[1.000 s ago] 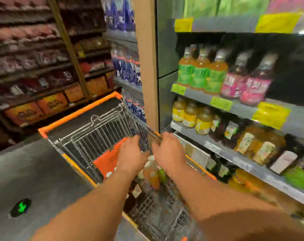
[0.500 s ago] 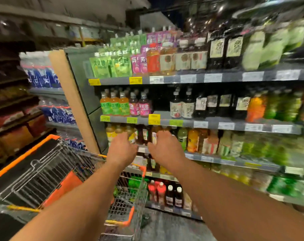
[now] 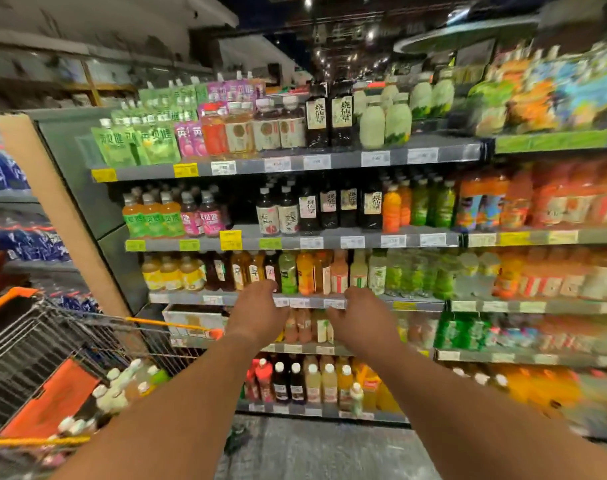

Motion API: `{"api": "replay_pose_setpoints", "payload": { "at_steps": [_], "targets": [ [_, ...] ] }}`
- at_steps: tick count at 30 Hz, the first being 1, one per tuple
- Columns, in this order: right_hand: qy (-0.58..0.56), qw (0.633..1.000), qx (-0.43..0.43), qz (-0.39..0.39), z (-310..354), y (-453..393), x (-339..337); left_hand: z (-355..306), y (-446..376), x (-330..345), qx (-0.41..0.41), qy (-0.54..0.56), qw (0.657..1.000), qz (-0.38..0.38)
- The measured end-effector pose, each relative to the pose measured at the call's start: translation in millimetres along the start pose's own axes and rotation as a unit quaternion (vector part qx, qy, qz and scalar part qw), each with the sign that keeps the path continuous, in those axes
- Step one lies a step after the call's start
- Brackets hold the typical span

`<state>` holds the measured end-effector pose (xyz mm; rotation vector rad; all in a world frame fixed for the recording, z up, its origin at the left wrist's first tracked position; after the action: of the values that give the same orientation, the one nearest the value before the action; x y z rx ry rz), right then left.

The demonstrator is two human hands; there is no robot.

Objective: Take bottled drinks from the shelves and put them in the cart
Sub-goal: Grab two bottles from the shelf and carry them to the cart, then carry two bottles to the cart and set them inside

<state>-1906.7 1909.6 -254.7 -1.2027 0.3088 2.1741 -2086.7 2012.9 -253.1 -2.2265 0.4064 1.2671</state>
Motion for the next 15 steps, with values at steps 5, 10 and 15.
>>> {"api": "replay_pose_setpoints", "payload": {
  "at_steps": [5, 10, 15],
  "targets": [
    [-0.014, 1.000, 0.009, 0.007, -11.1, -10.2, 1.0, -3.1, -1.8, 3.9, -0.017, -0.016, 0.999, 0.024],
    [-0.023, 0.999, 0.003, 0.033, 8.9, -33.0, 28.0, 24.5, -23.2, 15.1, -0.057, 0.023, 0.998, 0.015],
    [-0.018, 0.999, 0.004, 0.042, 30.5, -75.0, 75.2, 68.5, -67.1, 43.2, -0.072, 0.047, 0.996, 0.033]
  ]
}}
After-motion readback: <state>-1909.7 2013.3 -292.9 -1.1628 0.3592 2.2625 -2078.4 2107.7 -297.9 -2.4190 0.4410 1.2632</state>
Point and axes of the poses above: each hand's wrist, its own y-axis away from the middle knuckle, its own x-axis out of the palm, z = x × y, the point moved 6 cm from there along -y, towards the middle knuckle, and after that the axes turned 15 degrees about x, right-handed, at the moved point
